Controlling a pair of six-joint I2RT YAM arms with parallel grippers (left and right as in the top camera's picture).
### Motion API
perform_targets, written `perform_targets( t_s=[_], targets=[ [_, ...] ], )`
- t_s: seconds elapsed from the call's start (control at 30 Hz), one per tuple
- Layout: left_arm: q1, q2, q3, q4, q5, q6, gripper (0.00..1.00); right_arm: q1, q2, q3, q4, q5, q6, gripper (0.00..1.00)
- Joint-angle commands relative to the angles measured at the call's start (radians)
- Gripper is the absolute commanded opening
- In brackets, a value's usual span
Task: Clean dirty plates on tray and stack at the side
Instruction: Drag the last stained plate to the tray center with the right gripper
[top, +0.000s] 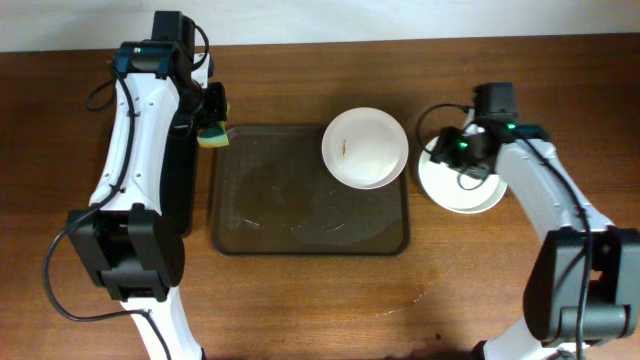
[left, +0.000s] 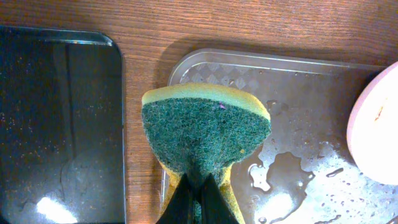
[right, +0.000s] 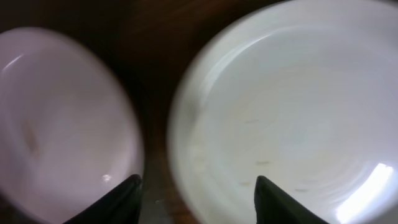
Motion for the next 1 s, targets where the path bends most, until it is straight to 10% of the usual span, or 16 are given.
perform_targets(
  t_s=[0.0,0.1,0.63,0.97],
  targets=[
    [-0.001,-0.011,-0.004,0.003,-0.007,0.006,0.01,0.118,-0.001,0.015,0.014,0.109,0.129,0.43],
    [-0.001,-0.011,-0.004,0.003,-0.007,0.006,0.01,0.234,0.038,0.013,-0.020,0.223,0.243,0.27],
    [-0.002,-0.011,-0.004,0.006,-0.008,0.006,0.01,0.371,0.187,0.046,-0.159,-0.086,0.095,0.22],
    [-0.002,-0.011,-0.004,0.002,-0.007,0.006,0.01,0.569,0.188,0.054,0.003,-0.081,0.291,0.23]
  ],
)
